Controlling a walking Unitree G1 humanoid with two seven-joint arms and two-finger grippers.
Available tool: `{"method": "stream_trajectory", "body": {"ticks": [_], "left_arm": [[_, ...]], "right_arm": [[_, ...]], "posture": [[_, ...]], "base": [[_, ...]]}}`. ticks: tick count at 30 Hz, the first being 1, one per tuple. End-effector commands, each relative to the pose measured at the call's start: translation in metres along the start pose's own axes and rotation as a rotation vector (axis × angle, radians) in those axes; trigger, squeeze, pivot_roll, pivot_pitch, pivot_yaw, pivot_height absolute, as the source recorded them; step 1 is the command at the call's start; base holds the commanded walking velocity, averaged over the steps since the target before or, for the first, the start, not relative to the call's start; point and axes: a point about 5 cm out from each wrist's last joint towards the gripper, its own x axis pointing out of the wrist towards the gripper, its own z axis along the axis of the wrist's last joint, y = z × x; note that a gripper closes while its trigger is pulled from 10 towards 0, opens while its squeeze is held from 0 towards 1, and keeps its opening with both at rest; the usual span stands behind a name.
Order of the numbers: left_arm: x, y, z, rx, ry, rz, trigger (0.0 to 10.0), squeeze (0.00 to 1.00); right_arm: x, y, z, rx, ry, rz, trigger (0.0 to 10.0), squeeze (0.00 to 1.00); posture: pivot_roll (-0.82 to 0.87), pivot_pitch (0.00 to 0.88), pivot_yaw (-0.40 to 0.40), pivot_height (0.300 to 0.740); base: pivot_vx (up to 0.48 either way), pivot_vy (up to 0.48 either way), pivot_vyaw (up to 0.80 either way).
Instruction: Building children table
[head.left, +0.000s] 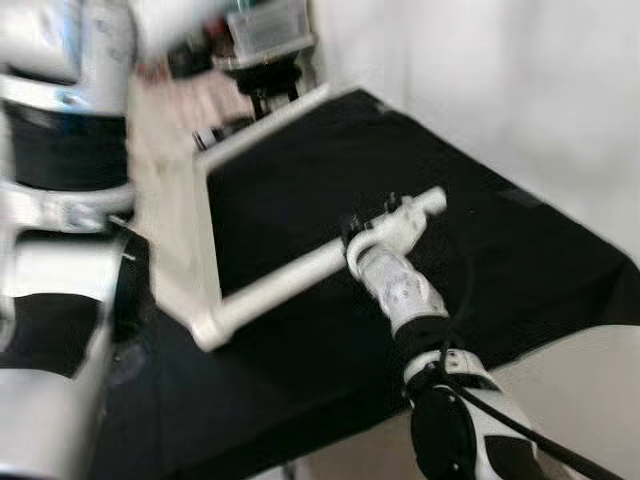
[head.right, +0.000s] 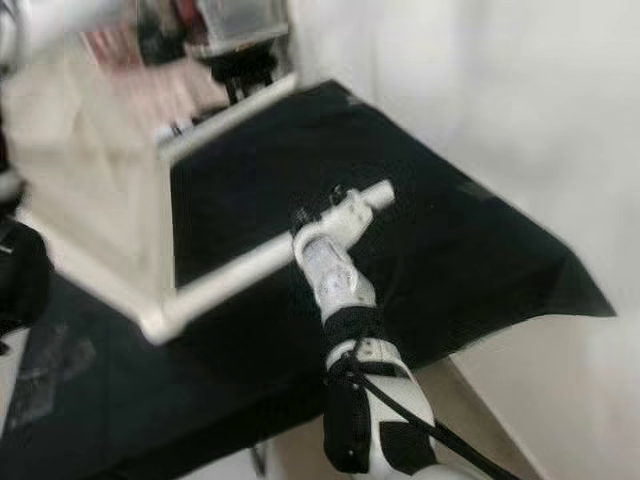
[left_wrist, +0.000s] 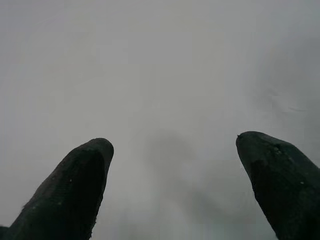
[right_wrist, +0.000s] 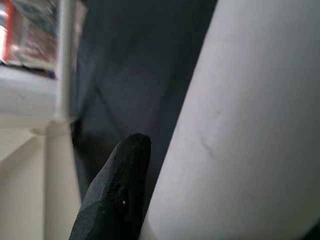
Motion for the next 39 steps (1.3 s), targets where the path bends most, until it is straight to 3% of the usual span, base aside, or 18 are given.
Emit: {"method": "stream_trajectory", "body": {"ticks": [1, 2, 3, 8, 9, 10, 11, 12, 13, 18, 26, 33, 35, 37, 38, 39], "left_arm": [[-0.009, 0.002, -0.012, -0.056, 0.049, -0.003, 10.0, 1.0], [-0.009, 0.002, -0.012, -0.056, 0.049, -0.003, 10.0, 1.0], [-0.014, -0.001, -0.016, -0.076, 0.064, -0.018, 10.0, 0.0], [-0.033, -0.011, -0.024, -0.153, 0.096, -0.053, 10.0, 0.0], [-0.038, -0.012, -0.024, -0.169, 0.097, -0.055, 10.0, 0.0], [-0.042, -0.012, -0.022, -0.175, 0.096, -0.054, 10.0, 0.0], [-0.042, -0.012, -0.022, -0.175, 0.096, -0.054, 10.0, 0.0], [-0.048, -0.01, -0.02, -0.181, 0.094, -0.05, 10.0, 0.0], [-0.052, -0.008, -0.018, -0.185, 0.091, -0.048, 10.0, 0.0], [-0.058, -0.005, -0.013, -0.182, 0.09, -0.049, 10.0, 0.0], [-0.052, -0.01, -0.01, -0.203, 0.066, -0.112, 10.0, 0.0], [-0.049, -0.012, -0.006, -0.209, 0.047, -0.155, 10.0, 0.0], [-0.049, -0.01, -0.001, -0.216, 0.028, -0.169, 10.0, 0.0], [-0.044, -0.003, 0.024, -0.228, -0.059, -0.205, 10.0, 0.0], [-0.044, -0.003, 0.024, -0.228, -0.059, -0.205, 10.0, 0.0], [-0.039, 0.006, 0.044, -0.206, -0.117, -0.206, 10.0, 0.0]], "right_arm": [[0.0, -0.036, -0.085, -0.151, 0.231, -0.234, 0.0, 0.0], [0.0, -0.036, -0.085, -0.151, 0.231, -0.234, 0.0, 0.0], [0.001, -0.039, -0.079, -0.139, 0.2, -0.264, 0.0, 0.0], [0.003, -0.046, -0.064, -0.174, 0.13, -0.334, 0.0, 0.0], [0.004, -0.047, -0.064, -0.199, 0.142, -0.347, 0.6, 0.0], [0.004, -0.048, -0.062, -0.22, 0.14, -0.357, 8.8, 0.0], [0.004, -0.048, -0.062, -0.22, 0.14, -0.357, 8.8, 0.0], [0.004, -0.049, -0.06, -0.239, 0.132, -0.364, 10.0, 0.67], [0.004, -0.049, -0.058, -0.238, 0.115, -0.365, 10.0, 1.0], [0.005, -0.049, -0.052, -0.222, 0.095, -0.383, 10.0, 1.0], [0.006, -0.044, -0.033, -0.188, 0.031, -0.383, 10.0, 1.0], [0.005, -0.053, -0.021, -0.186, 0.016, -0.419, 10.0, 1.0], [0.005, -0.055, -0.018, -0.183, 0.011, -0.426, 10.0, 1.0], [0.004, -0.057, -0.017, -0.177, 0.009, -0.429, 10.0, 1.0], [0.004, -0.057, -0.017, -0.177, 0.009, -0.429, 10.0, 1.0], [0.004, -0.057, -0.018, -0.177, 0.008, -0.428, 10.0, 1.0]], "posture": [[0.02, 0.049, 0.134, 0.74], [0.02, 0.049, 0.134, 0.74], [0.02, 0.051, 0.13, 0.74], [0.03, 0.049, 0.111, 0.74], [0.03, 0.049, 0.106, 0.74], [0.03, 0.049, 0.099, 0.74], [0.03, 0.049, 0.099, 0.74], [0.03, 0.048, 0.092, 0.74], [0.04, 0.048, 0.09, 0.74], [0.03, 0.046, 0.083, 0.74], [0.01, 0.042, 0.074, 0.74], [-0.01, 0.054, 0.069, 0.74], [-0.01, 0.051, 0.067, 0.74], [0.0, 0.05, 0.068, 0.74], [0.0, 0.05, 0.068, 0.74], [0.0, 0.048, 0.071, 0.74]], "base": [[0.0, 0.0, 0.0], [0.0, 0.0, 0.0], [0.0, 0.0, 0.0], [0.0, 0.0, 0.0], [0.0, 0.0, 0.0], [0.0, 0.0, 0.0], [0.0, 0.0, 0.0], [0.0, 0.0, 0.0], [0.0, 0.0, 0.0], [0.0, 0.0, 0.0], [0.0, 0.0, 0.0], [0.0, 0.0, 0.0], [0.0, 0.0, 0.0], [0.0, 0.0, 0.0], [0.0, 0.0, 0.0], [0.0, 0.0, 0.0]]}}
